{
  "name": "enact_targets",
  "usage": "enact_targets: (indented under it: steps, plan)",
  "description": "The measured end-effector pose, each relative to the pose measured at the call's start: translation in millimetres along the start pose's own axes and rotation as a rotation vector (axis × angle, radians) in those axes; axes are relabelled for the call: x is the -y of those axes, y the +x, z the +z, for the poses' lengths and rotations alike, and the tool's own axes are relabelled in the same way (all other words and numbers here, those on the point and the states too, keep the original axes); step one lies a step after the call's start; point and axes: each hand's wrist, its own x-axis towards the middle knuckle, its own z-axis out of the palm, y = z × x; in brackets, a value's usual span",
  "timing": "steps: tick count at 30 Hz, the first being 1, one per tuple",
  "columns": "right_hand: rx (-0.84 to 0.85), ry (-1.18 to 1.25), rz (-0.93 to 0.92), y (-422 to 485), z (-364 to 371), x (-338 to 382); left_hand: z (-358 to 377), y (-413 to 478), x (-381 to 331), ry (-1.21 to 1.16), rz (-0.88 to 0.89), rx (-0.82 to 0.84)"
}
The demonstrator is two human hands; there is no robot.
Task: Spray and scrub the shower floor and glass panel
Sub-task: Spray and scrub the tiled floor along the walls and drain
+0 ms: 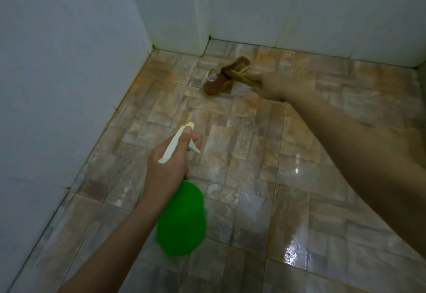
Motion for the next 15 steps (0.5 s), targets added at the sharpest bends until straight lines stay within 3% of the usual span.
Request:
enact_targets:
  steps: [4,11,15]
  plan:
    - [0.181,-0.060,0.158,-45.5,-17.1,-11.5,-10.0,-0.9,0.0,-0.020,0.005,-0.008]
    - [-0.023,0.043,0.032,-1.4,15.3,13.5,-7.8,-10.2,0.7,0.038,0.049,0.057]
    - [0.115,0.008,0.052,-90.5,18.6,-1.2,-8.6,-21.3,8.2,0.063,0.093,0.134]
